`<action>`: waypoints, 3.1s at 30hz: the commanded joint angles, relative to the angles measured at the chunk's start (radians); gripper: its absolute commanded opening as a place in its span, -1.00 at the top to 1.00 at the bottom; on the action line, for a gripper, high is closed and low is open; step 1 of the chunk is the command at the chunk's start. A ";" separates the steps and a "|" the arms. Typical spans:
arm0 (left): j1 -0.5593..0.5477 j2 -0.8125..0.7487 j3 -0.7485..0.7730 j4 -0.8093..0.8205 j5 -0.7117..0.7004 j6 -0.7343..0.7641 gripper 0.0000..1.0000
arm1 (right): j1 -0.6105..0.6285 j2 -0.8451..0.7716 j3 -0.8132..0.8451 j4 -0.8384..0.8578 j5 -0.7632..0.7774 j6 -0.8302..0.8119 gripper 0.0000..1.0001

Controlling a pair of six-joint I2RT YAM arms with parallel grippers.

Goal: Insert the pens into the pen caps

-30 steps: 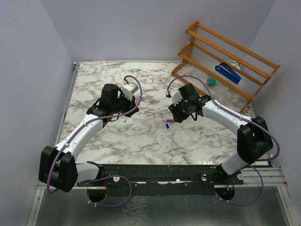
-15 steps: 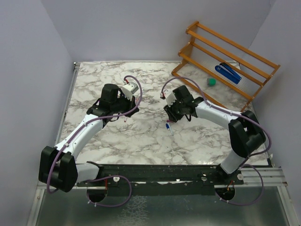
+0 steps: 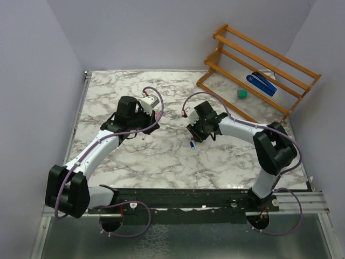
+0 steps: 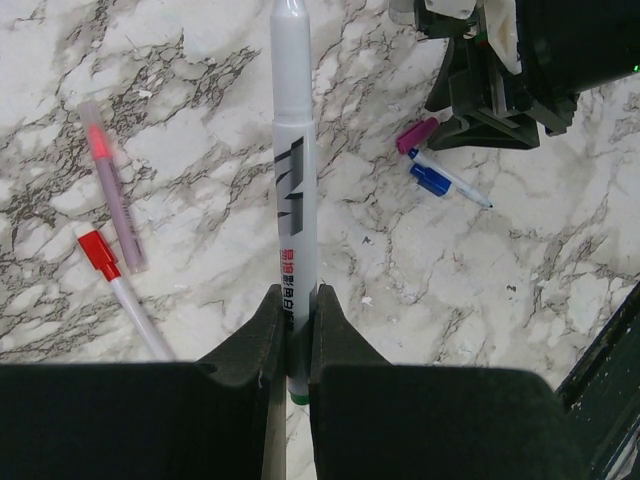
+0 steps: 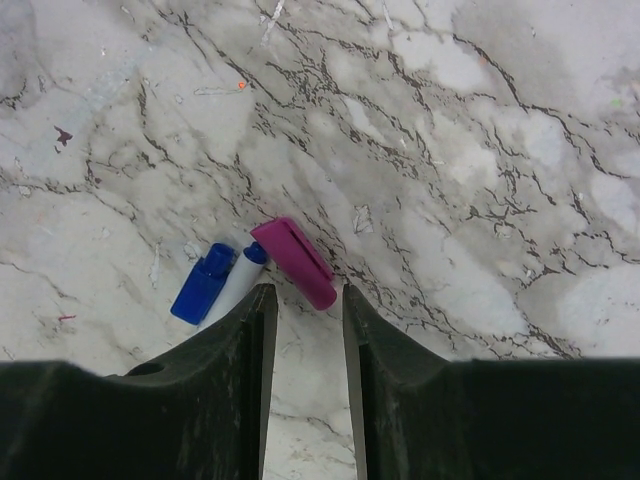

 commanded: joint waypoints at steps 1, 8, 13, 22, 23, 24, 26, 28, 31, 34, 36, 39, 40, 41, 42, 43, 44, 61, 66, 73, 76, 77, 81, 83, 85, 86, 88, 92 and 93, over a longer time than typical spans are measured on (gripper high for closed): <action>0.004 0.007 0.023 -0.008 0.013 -0.001 1.00 | 0.012 0.040 0.029 0.034 0.013 -0.005 0.27; 0.003 0.004 0.023 -0.011 0.010 -0.002 1.00 | 0.016 0.070 0.047 0.041 0.021 0.003 0.32; 0.004 0.002 0.023 -0.014 0.005 0.002 1.00 | 0.017 0.085 0.064 0.046 0.017 0.009 0.42; 0.004 0.002 0.023 -0.015 0.001 0.005 1.00 | 0.037 0.123 0.109 0.046 0.001 0.015 0.33; 0.004 0.002 0.023 -0.014 0.000 0.005 1.00 | 0.039 0.126 0.112 0.045 0.000 0.015 0.33; 0.004 0.004 0.023 -0.016 0.000 0.005 1.00 | 0.040 0.130 0.114 0.043 0.000 0.016 0.33; 0.004 0.003 0.023 -0.016 0.000 0.005 1.00 | 0.043 0.133 0.115 0.036 0.001 0.016 0.36; 0.004 0.004 0.023 -0.016 -0.002 0.005 1.00 | 0.043 0.131 0.112 0.032 0.002 0.016 0.37; 0.004 0.005 0.023 -0.017 -0.002 0.005 1.00 | 0.042 0.124 0.101 0.024 0.012 0.017 0.35; 0.004 0.007 0.023 -0.017 0.000 0.005 1.00 | 0.042 0.119 0.088 0.023 0.023 0.016 0.35; 0.004 0.008 0.024 -0.017 0.000 0.005 1.00 | 0.043 0.122 0.086 0.024 0.024 0.018 0.35; 0.004 0.007 0.023 -0.017 -0.002 0.005 1.00 | 0.042 0.125 0.087 0.024 0.030 0.021 0.35; 0.004 0.006 0.023 -0.017 -0.002 0.005 1.00 | 0.042 0.125 0.087 0.025 0.035 0.021 0.35; 0.004 0.006 0.023 -0.017 -0.002 0.005 1.00 | 0.043 0.126 0.088 0.025 0.039 0.021 0.35; 0.004 0.006 0.023 -0.017 -0.002 0.005 1.00 | 0.043 0.128 0.088 0.024 0.044 0.022 0.35; 0.004 0.007 0.023 -0.017 -0.002 0.005 1.00 | 0.043 0.129 0.088 0.022 0.045 0.023 0.36; 0.004 0.005 0.022 -0.018 -0.002 0.005 1.00 | 0.042 0.131 0.088 0.018 0.048 0.022 0.36; 0.004 0.012 0.020 -0.028 -0.022 0.008 1.00 | 0.042 0.170 0.102 0.009 0.126 0.050 0.90; 0.004 0.014 0.021 -0.029 -0.026 0.008 1.00 | 0.042 0.121 0.077 0.073 0.201 0.079 0.93; 0.004 0.012 0.021 -0.024 -0.019 0.008 1.00 | 0.036 -0.028 0.027 0.201 0.271 0.104 0.93; 0.004 0.010 0.019 -0.014 0.003 0.007 1.00 | 0.029 -0.104 0.019 0.244 0.248 0.116 0.93; 0.004 0.010 0.018 -0.010 0.012 0.008 1.00 | 0.029 -0.131 0.014 0.266 0.232 0.117 0.93; 0.004 0.011 0.013 0.005 0.036 -0.001 1.00 | 0.029 -0.251 -0.029 0.380 0.159 0.147 0.93; 0.003 0.015 0.007 0.017 0.055 -0.008 1.00 | 0.030 -0.298 -0.042 0.441 0.141 0.168 0.93; 0.004 0.017 -0.004 0.037 0.087 -0.022 1.00 | 0.030 -0.343 -0.064 0.515 0.077 0.189 0.93; 0.002 0.017 -0.009 0.051 0.107 -0.034 1.00 | 0.030 -0.365 -0.084 0.568 0.045 0.190 0.93; 0.001 0.017 -0.021 0.082 0.153 -0.040 1.00 | 0.029 -0.404 -0.114 0.677 -0.016 0.215 0.93; -0.008 0.014 -0.038 0.135 0.252 -0.041 1.00 | 0.029 -0.432 -0.122 0.832 -0.092 0.274 0.93; -0.013 0.011 -0.042 0.140 0.269 -0.041 1.00 | 0.030 -0.429 -0.118 0.860 -0.112 0.300 0.93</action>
